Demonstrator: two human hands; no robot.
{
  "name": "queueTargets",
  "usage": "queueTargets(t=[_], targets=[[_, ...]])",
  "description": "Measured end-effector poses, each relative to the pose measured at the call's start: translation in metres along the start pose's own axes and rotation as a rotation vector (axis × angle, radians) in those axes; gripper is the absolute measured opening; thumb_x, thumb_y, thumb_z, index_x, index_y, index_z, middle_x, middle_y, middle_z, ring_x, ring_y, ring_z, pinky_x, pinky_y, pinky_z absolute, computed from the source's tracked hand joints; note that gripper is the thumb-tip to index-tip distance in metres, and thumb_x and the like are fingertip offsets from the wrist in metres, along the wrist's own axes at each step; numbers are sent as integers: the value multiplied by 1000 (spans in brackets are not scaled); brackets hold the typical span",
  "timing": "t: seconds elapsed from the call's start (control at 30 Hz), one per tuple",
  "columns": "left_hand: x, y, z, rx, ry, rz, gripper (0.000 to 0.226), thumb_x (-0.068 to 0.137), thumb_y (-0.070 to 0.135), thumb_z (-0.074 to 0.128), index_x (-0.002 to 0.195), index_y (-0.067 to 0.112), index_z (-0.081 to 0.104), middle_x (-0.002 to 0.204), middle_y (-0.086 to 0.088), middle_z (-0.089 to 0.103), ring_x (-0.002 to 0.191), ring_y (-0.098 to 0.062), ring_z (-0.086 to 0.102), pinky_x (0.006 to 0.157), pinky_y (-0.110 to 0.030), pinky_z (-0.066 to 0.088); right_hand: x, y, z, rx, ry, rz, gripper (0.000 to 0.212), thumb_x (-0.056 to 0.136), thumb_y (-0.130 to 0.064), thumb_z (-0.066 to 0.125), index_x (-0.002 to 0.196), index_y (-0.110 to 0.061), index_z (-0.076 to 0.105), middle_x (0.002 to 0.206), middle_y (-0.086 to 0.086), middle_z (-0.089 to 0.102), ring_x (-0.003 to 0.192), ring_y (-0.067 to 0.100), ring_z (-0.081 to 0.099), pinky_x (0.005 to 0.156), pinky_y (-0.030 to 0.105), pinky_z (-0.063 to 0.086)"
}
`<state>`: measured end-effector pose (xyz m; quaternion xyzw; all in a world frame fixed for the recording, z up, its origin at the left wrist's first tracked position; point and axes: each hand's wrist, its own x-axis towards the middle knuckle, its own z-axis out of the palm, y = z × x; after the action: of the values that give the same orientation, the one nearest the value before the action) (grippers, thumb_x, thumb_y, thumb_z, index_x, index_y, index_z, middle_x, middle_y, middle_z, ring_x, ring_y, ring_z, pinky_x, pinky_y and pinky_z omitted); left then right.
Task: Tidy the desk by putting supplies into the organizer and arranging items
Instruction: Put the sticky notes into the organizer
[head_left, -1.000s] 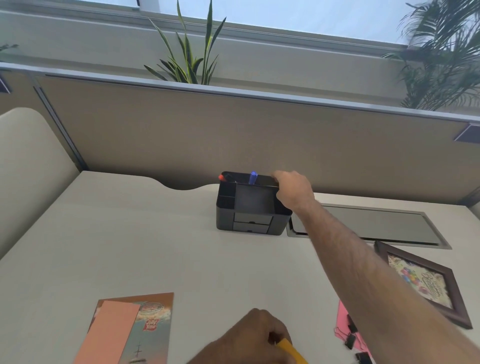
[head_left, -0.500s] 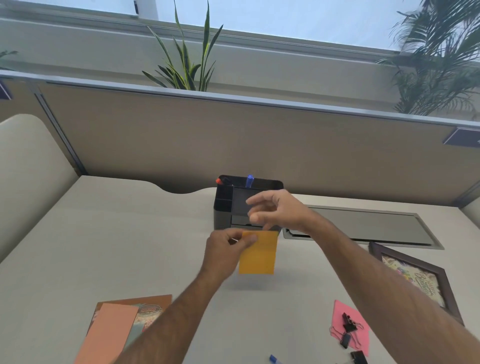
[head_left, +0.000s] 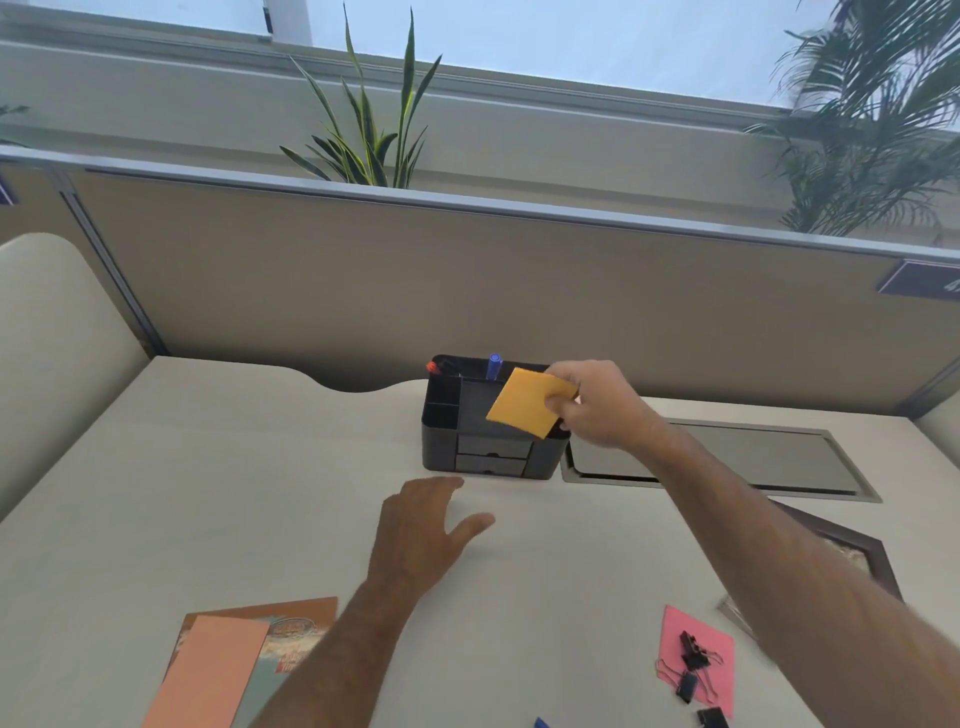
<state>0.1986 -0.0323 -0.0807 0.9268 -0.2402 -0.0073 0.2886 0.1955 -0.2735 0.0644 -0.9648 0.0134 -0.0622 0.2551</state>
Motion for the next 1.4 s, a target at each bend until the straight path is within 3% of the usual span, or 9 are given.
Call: queueTargets(t=[0.1, 0.23, 0.47, 0.63, 0.83, 0.9, 1.13, 1.4], targets=[[-16, -26, 24, 257, -161, 35, 99, 76, 89, 14, 149, 25, 33, 159, 2, 26, 147, -21, 20, 118, -48, 12, 14, 10, -11, -50, 222, -23, 14, 86, -3, 60, 94, -12, 68, 67, -6, 56, 62, 15, 51, 63, 28, 42], [-29, -34, 37, 339, -139, 58, 80, 89, 78, 24, 145, 24, 44, 154, -4, 38, 142, -25, 34, 111, -55, 16, 33, 24, -11, -125, 332, 29, 17, 86, -3, 58, 95, -12, 68, 69, -2, 58, 68, 24, 54, 64, 31, 42], [-28, -35, 38, 362, -109, 74, 78, 89, 77, 26, 146, 26, 42, 155, -2, 36, 143, -23, 32, 111, -56, 16, 59, 36, 13, -218, 181, 162, 17, 91, -2, 49, 101, -8, 61, 85, 8, 61, 87, 35, 58, 66, 33, 37], [-28, -37, 42, 359, -99, 74, 78, 89, 77, 25, 146, 26, 41, 156, -2, 34, 144, -22, 30, 112, -57, 16, 69, 33, 27, -158, 101, 187, 26, 95, -2, 44, 117, -8, 57, 100, 15, 62, 91, 31, 57, 77, 39, 50], [-28, -37, 41, 364, -92, 82, 78, 89, 76, 26, 146, 25, 42, 155, -2, 36, 144, -23, 31, 111, -57, 16, 72, 40, 41, -155, 21, 267, 29, 92, 1, 45, 115, -12, 59, 102, 10, 60, 92, 27, 54, 75, 32, 43], [-28, -37, 41, 361, -85, 82, 78, 89, 77, 26, 146, 26, 41, 155, -2, 35, 144, -23, 30, 111, -57, 16, 71, 43, 46, -177, 5, 314, 36, 89, 0, 45, 117, -17, 60, 103, 9, 63, 100, 31, 56, 82, 37, 46], [-28, -37, 41, 364, -97, 79, 77, 89, 76, 27, 145, 25, 43, 154, -2, 37, 143, -23, 32, 110, -57, 16, 65, 53, 54, -271, -60, 371, 44, 90, -9, 39, 124, -29, 57, 121, -5, 64, 121, 29, 42, 94, 42, 31], [-27, -37, 41, 357, -102, 81, 77, 89, 77, 29, 143, 25, 46, 152, -3, 41, 141, -24, 37, 109, -56, 17, 55, 49, 57, -270, 184, 262, 28, 96, -20, 48, 119, -23, 64, 121, -4, 66, 119, 27, 45, 94, 46, 35]])
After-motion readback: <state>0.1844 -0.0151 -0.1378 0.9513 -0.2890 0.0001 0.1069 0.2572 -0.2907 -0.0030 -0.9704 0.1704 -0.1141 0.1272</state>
